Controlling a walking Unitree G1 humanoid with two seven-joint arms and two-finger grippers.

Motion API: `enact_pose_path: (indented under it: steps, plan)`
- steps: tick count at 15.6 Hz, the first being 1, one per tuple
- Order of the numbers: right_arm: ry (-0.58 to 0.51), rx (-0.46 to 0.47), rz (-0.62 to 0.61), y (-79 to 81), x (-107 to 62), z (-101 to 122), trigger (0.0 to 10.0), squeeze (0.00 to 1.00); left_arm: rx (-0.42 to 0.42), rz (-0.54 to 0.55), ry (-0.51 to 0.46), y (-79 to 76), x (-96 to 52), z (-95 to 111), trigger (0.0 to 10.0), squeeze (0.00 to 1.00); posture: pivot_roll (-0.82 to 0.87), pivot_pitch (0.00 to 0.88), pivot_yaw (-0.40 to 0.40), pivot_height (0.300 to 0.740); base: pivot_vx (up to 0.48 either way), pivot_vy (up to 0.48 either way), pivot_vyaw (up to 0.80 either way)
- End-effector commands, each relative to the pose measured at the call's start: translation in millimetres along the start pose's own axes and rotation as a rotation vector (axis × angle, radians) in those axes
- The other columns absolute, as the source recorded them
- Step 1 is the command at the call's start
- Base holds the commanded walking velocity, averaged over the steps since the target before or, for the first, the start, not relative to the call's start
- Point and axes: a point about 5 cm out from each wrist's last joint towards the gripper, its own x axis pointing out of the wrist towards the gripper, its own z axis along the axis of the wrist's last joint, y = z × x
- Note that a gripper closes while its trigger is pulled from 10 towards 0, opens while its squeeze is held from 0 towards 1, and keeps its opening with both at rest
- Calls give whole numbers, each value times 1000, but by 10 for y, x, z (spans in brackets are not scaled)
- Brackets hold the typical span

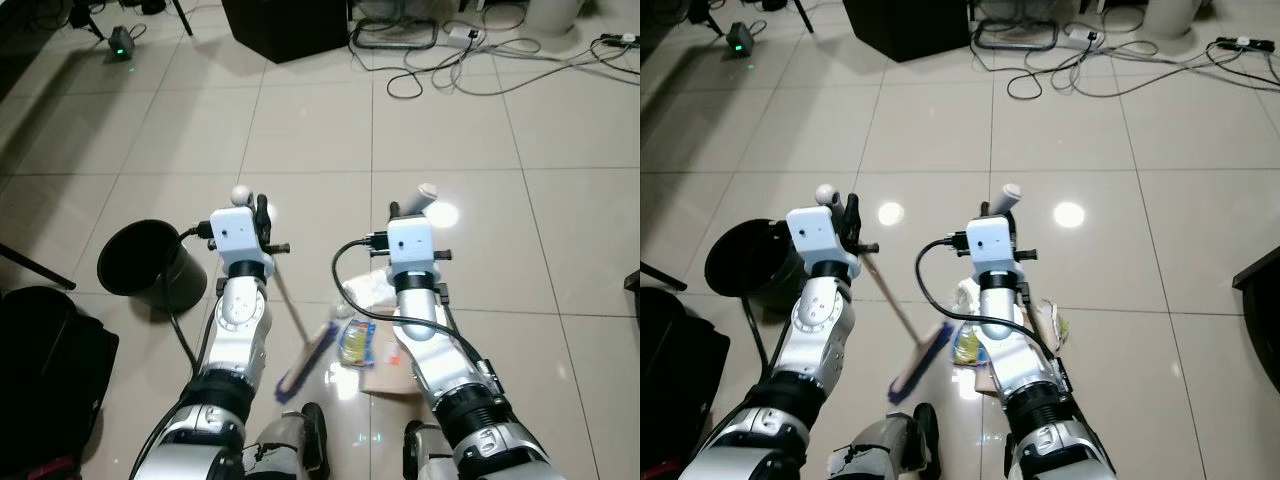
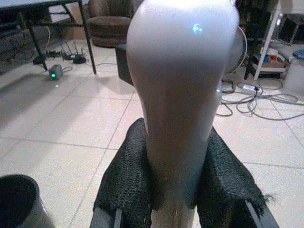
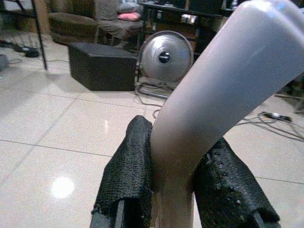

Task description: Sweep floor

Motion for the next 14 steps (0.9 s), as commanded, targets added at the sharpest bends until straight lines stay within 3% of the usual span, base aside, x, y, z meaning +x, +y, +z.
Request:
enact_pose_path:
  steps: [1, 5, 8, 11, 12, 14]
  plan:
    - [9, 20, 33, 77, -12, -6, 10000, 0, -44, 49, 35, 52, -18, -64, 10000, 0, 75, 288, 153, 740, 0, 0, 0]
    - [30, 23, 4, 4, 6, -57, 10000, 0, -151, 40, 14, -8, 55, 79, 10000, 0, 80, 277, 157, 740, 0, 0, 0]
    - [40, 17, -33, -107, 72, -77, 10000, 0, -224, 30, -11, 95, 10, 266, 10000, 0, 77, 257, 170, 740, 0, 0, 0]
    - [49, 14, -46, -170, 116, -95, 10000, 0, -213, 23, -26, 236, -48, 391, 10000, 0, 83, 239, 161, 740, 0, 0, 0]
    - [47, 13, -39, -203, 163, -88, 10000, 0, -167, 5, -57, 381, -16, 539, 10000, 0, 83, 208, 142, 740, 0, 0, 0]
    - [39, 25, -24, -231, 183, -74, 10000, 0, -82, -34, -95, 465, 37, 691, 10000, 0, 88, 176, 128, 740, 0, 0, 0]
